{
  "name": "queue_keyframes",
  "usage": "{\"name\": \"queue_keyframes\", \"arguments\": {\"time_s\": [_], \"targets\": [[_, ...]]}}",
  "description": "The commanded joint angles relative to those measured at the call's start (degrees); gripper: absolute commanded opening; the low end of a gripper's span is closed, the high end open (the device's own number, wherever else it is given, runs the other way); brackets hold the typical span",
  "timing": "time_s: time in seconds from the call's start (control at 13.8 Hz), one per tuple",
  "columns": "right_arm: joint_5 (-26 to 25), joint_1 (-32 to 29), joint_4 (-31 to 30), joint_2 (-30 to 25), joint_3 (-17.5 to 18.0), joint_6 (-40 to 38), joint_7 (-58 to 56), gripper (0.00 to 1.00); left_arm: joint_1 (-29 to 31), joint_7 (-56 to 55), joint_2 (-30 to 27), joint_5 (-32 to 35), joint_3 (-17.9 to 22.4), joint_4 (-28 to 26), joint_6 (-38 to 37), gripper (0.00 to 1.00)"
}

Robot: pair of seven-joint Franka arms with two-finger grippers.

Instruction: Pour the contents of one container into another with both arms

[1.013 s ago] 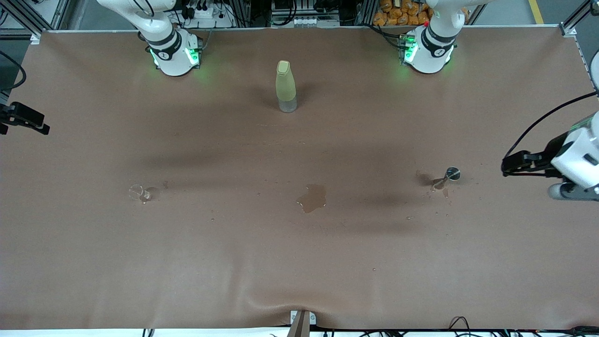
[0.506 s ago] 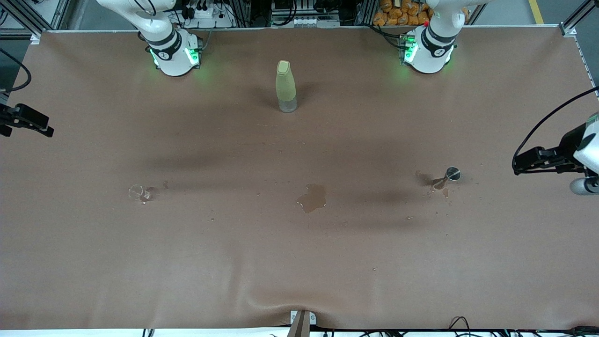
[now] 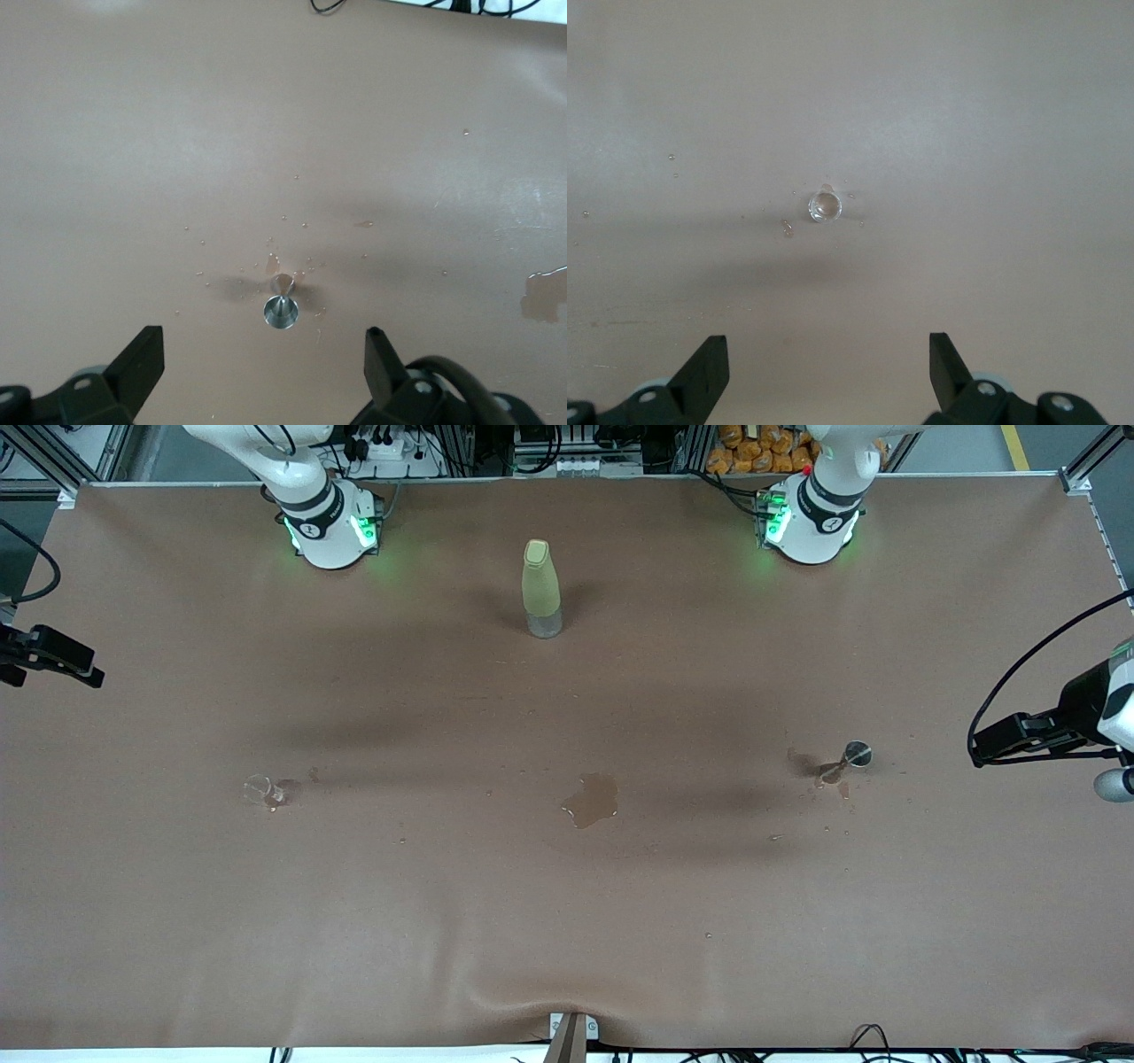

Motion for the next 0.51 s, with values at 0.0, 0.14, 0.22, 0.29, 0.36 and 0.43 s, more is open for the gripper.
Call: {"name": "queue_keyframes", "arguments": {"time_s": [0.0,0.14,0.22,0.29,0.36,0.43], "targets": [[0.7,-0.8,0.2,0.4,-0.2,0.3,0.9,1.0,-6.6,-0.2,-2.5,-0.9,6.3,-1.3,-3.1,1.0],[0.4,-0.9,0.2,0.9,-0.2,0.2,0.9,1.0,-6.4,0.0,-2.4,-0.8,6.2,-1.1,-4.4,1.0],[0.3,-0.9,0.2,1.0,-0.2,0.2,0.9,1.0,-6.1,0.0,-2.3,-0.7,6.0,-1.1,-4.4,1.0],[0.4,-0.9,0.2,0.9,-0.2,0.2,0.9,1.0,-6.1,0.0,-2.4,-0.7,5.9,-1.1,-4.4,1.0],[0.4,-0.9,0.2,0.9,-0.2,0.2,0.9,1.0,-5.9,-0.1,-2.3,-0.8,5.9,-0.9,-4.4,1.0],[0.4,-0.9,0.3,0.9,-0.2,0.2,0.9,1.0,-5.9,-0.2,-2.3,-0.8,5.9,-0.8,-4.4,1.0]]}}
